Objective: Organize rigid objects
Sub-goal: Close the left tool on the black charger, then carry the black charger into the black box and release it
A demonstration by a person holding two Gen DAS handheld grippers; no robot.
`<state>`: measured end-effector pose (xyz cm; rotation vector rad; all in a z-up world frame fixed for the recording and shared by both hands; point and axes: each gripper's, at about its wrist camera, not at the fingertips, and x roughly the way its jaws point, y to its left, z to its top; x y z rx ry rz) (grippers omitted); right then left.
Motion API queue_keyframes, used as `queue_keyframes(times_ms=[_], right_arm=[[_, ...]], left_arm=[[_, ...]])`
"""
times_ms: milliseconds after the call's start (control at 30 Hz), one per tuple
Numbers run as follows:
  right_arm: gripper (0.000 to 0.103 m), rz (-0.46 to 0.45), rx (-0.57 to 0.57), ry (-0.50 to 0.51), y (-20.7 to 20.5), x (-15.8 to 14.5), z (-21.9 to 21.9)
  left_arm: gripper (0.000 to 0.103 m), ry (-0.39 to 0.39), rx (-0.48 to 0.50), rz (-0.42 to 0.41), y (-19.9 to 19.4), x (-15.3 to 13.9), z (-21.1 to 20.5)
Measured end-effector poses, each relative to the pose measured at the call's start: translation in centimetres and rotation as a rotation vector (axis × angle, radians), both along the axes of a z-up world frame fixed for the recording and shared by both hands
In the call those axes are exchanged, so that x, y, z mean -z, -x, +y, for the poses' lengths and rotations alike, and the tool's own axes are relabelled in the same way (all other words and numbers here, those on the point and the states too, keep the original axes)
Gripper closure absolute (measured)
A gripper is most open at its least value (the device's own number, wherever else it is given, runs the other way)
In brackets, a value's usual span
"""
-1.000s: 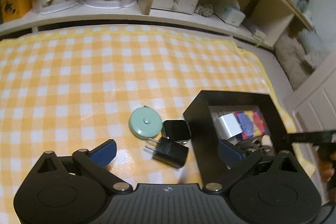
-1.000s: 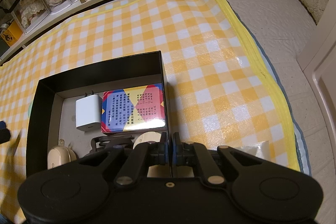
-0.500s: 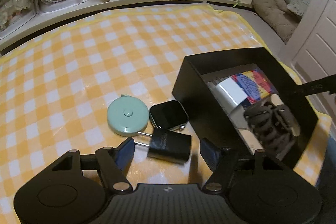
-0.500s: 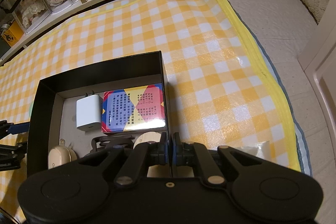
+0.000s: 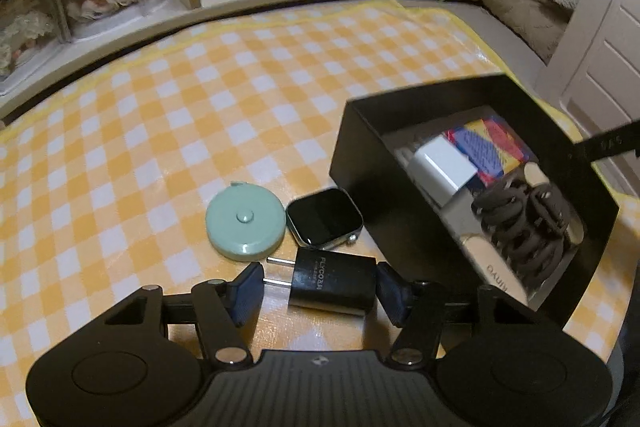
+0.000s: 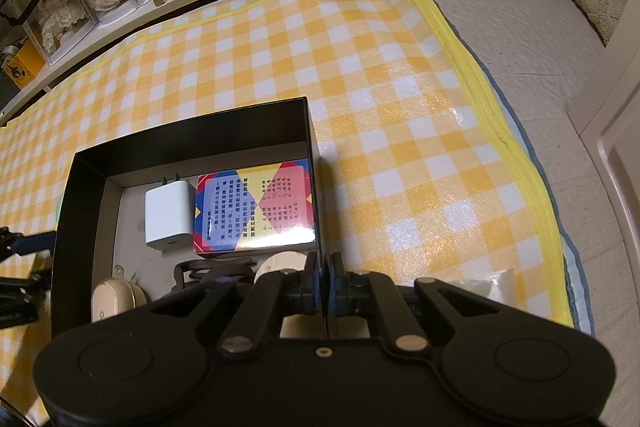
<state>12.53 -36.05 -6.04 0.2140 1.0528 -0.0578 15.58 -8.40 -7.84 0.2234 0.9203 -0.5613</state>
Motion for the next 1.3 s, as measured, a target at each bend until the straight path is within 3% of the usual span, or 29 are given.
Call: queue_keyframes(times_ms=[200, 367, 633, 867, 1000, 1300], right_arm=[[0.097, 0.001, -0.001, 0.000, 0.0, 0.0, 0.1], [0.097, 0.001, -0.002, 0.003, 0.0, -0.1, 0.1], [0.097, -0.001, -0.005, 0.003, 0.1, -0.1, 0.1], [0.097, -0.002, -0.004, -0.005, 0.1, -0.2, 0.0], [0.097, -0.004, -0.005, -0.010, 0.1, -0.1, -0.1], [0.097, -0.005, -0.005, -0.015, 0.1, -0.1, -0.1]], left_arm=[[0.042, 0.108, -0.049, -0.065, 0.4, -2.8, 0.8], [0.042, 0.131, 0.017, -0.116, 1.2, -4.6, 0.0], [0.042, 0.000, 0.279, -0.220, 1.0, -6.7, -4.4], [0.042, -0.238, 0.531, -0.255, 0.5, -5.2, -8.8], [0.042, -0.321, 0.638, -0.237, 0.4, -4.0, -10.0], [0.042, -0.367, 0.687, -0.208, -1.0, -2.4, -11.1]])
